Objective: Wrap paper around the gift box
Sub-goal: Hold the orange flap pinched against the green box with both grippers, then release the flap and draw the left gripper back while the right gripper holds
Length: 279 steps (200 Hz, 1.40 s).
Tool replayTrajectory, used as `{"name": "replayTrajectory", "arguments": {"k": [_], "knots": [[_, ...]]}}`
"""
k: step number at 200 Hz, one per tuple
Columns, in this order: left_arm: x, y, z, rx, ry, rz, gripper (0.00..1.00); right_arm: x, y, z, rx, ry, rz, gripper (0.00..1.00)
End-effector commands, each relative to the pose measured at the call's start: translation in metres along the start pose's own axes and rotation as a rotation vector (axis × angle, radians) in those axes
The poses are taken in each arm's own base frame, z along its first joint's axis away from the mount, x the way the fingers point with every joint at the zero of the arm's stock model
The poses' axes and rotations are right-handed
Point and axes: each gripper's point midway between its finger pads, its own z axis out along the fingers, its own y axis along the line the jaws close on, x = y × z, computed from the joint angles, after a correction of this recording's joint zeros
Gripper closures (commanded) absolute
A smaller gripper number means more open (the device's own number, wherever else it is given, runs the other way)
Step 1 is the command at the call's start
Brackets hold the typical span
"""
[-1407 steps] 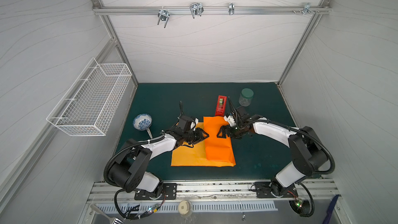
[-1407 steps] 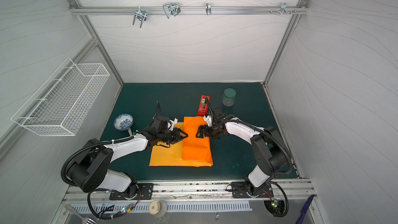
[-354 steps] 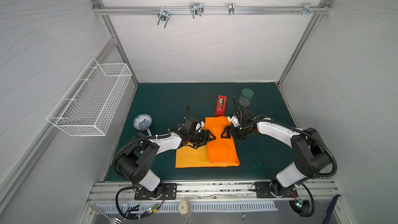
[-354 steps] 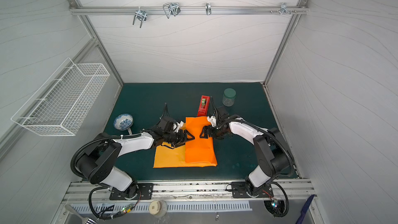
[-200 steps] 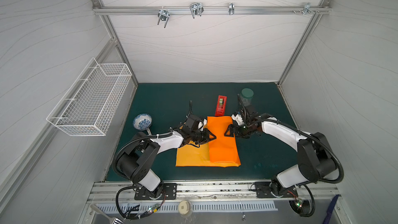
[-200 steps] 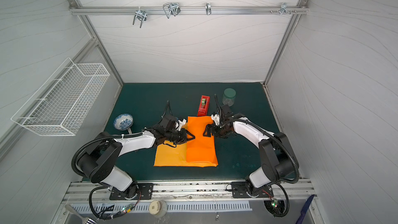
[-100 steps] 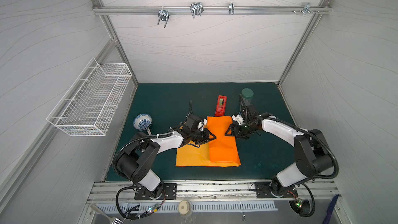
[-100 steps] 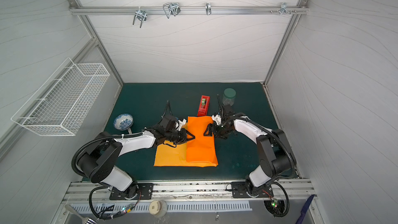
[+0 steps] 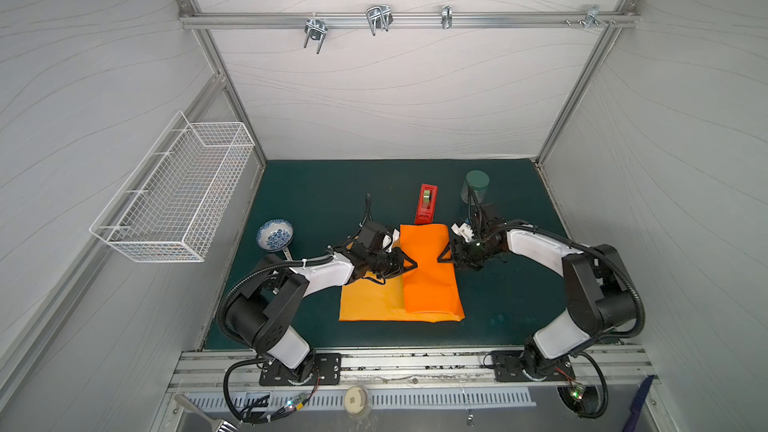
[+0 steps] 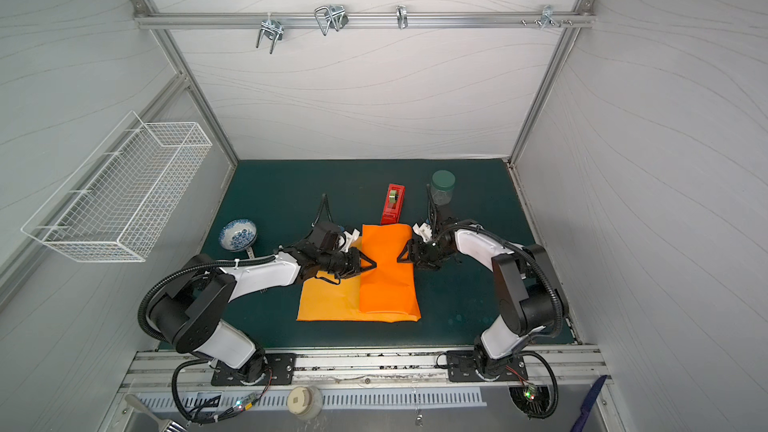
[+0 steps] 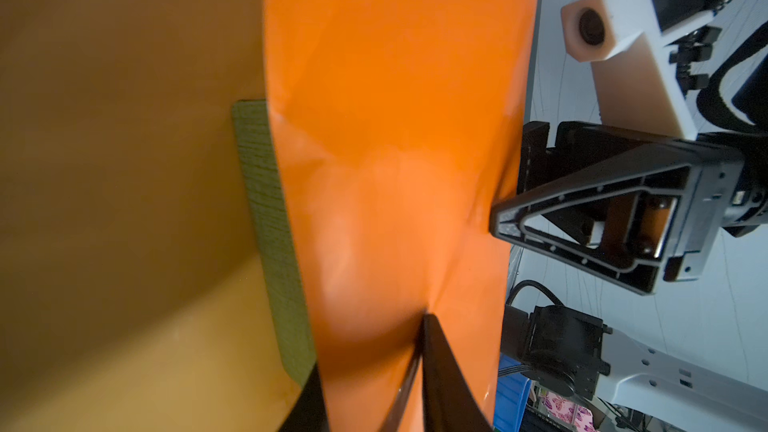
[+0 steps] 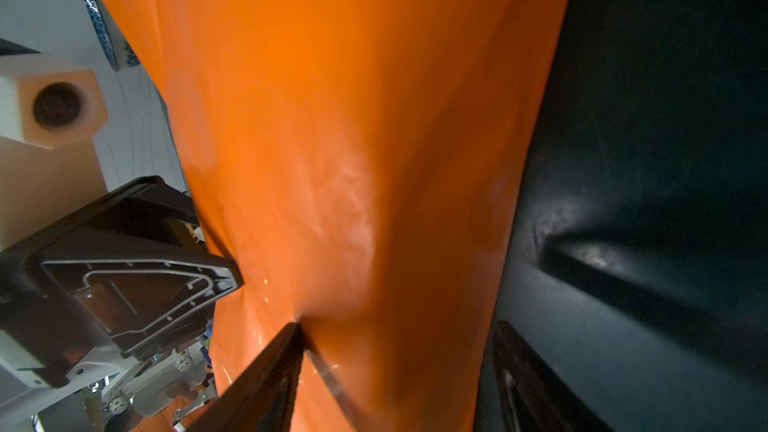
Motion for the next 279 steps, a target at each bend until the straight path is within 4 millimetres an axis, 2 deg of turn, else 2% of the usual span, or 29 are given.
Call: {"name": "replayTrajectory", "arguments": {"k": [1,32,53,79,103,126,147,178,198,216,242,279], "knots": [[0.017,0.039,0.006,-0.138,0.040,-0.038,0.80,0.008,-0.012,0.008,0.013,0.024,0.028,0.30],[0.015,0.036,0.005,-0.138,0.036,-0.036,0.73,0.014,-0.026,0.012,0.057,0.031,0.052,0.33],[0.009,0.030,0.002,-0.134,0.018,-0.029,0.64,0.020,-0.033,0.014,0.081,0.031,0.066,0.34],[0.002,0.019,-0.005,-0.131,-0.012,-0.019,0.48,0.024,-0.040,0.015,0.105,0.032,0.081,0.34],[-0.008,0.010,-0.018,-0.127,-0.059,-0.013,0.39,0.027,-0.046,0.016,0.127,0.029,0.093,0.34],[-0.016,0.011,-0.038,-0.150,-0.118,-0.008,0.34,0.029,-0.050,0.015,0.142,0.022,0.099,0.34],[-0.023,0.033,-0.066,-0.230,-0.192,-0.022,0.33,0.030,-0.050,0.016,0.148,0.021,0.098,0.34],[-0.026,0.092,-0.121,-0.416,-0.320,-0.101,0.31,0.030,-0.050,0.014,0.151,0.015,0.091,0.34],[-0.022,0.121,-0.144,-0.517,-0.380,-0.150,0.28,0.030,-0.050,0.014,0.153,0.013,0.085,0.34],[-0.014,0.142,-0.153,-0.599,-0.389,-0.191,0.28,0.030,-0.050,0.015,0.147,0.018,0.085,0.34],[0.007,0.163,-0.153,-0.684,-0.334,-0.259,0.28,0.030,-0.050,0.017,0.138,0.022,0.081,0.34],[0.046,0.159,-0.151,-0.709,-0.317,-0.307,0.28,0.030,-0.051,0.020,0.131,0.032,0.080,0.35]]}}
